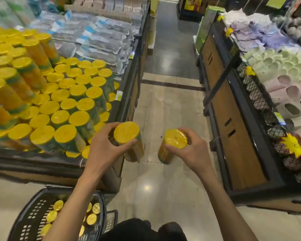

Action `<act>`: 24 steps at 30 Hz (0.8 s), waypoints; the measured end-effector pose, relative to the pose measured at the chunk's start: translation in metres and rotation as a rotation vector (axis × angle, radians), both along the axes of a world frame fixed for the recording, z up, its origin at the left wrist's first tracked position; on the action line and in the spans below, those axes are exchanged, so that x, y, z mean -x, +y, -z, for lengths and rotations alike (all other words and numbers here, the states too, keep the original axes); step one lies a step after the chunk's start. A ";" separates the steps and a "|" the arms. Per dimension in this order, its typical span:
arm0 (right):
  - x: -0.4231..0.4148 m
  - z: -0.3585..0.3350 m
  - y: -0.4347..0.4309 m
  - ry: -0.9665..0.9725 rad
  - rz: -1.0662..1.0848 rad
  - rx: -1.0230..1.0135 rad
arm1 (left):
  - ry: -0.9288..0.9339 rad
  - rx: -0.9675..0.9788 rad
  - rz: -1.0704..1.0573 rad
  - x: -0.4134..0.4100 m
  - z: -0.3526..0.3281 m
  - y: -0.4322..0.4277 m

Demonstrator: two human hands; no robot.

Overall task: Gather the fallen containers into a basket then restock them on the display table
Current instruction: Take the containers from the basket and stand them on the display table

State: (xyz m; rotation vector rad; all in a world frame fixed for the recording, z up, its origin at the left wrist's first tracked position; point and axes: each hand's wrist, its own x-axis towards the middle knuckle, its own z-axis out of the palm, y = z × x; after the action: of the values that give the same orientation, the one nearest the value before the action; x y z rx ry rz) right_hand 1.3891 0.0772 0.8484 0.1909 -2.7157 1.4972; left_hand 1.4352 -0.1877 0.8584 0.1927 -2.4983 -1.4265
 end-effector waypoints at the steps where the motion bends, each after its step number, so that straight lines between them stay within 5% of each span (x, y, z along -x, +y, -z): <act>1: 0.019 0.000 -0.002 -0.003 -0.032 -0.005 | 0.001 -0.001 -0.026 0.011 -0.002 0.000; 24: 0.394 -0.020 -0.172 0.035 -0.938 -0.241 | -0.161 0.031 -0.871 0.207 -0.016 -0.053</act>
State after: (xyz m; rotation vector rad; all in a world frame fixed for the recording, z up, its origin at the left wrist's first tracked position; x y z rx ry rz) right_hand 0.9946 -0.0951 0.8685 1.6506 -2.8856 1.1948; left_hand 1.2285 -0.2405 0.8749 1.2430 -2.0773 -1.0063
